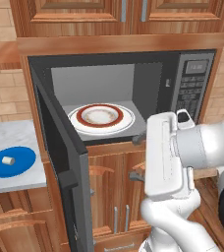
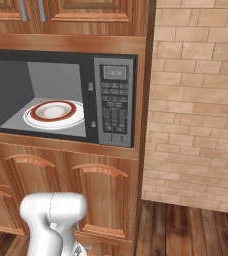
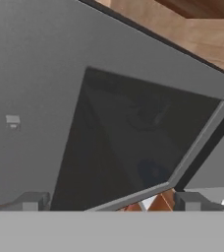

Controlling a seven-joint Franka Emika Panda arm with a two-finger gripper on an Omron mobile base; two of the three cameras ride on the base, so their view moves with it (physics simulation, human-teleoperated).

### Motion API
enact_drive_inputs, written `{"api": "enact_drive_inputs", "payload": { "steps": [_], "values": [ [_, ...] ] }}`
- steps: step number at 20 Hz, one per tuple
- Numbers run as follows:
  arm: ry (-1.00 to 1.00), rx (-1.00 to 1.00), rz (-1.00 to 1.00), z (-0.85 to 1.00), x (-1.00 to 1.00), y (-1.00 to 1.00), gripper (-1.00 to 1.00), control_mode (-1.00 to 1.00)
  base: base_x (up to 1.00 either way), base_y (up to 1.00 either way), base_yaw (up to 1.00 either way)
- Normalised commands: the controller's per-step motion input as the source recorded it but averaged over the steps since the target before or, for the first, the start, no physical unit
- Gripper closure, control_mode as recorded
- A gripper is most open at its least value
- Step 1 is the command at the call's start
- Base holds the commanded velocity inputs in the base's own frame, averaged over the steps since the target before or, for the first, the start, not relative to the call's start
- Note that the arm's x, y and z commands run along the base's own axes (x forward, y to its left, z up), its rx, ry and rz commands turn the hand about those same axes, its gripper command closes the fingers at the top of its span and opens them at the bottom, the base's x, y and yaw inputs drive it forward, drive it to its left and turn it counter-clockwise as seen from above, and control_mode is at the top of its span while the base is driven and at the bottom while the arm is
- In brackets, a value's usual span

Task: Pick the marshmallow from the counter and place it in the microwave. Then turn on the microwave.

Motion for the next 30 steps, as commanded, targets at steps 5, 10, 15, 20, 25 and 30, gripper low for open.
{"api": "enact_drive_inputs", "payload": {
  "steps": [5,10,15,20,25,30],
  "values": [
    [0.01,0.06,-0.01,0.00,0.09,-0.43,-1.00,-1.00,0.00,0.00,0.00],
    [0.03,0.03,-0.08,0.00,0.11,-0.47,-1.00,-1.00,0.00,0.00,0.00],
    [0.08,0.01,-0.23,0.00,0.12,-0.53,-1.00,-1.00,0.00,0.00,0.00],
    [0.09,0.00,-0.28,0.00,0.12,-0.50,-1.00,-1.00,0.00,0.00,0.00],
    [0.10,0.00,-0.28,0.00,0.15,-0.37,-1.00,-1.00,0.00,0.00,0.00],
    [0.09,0.00,-0.25,0.00,0.17,-0.28,-1.00,-1.00,0.00,0.00,0.00]
  ]
}}
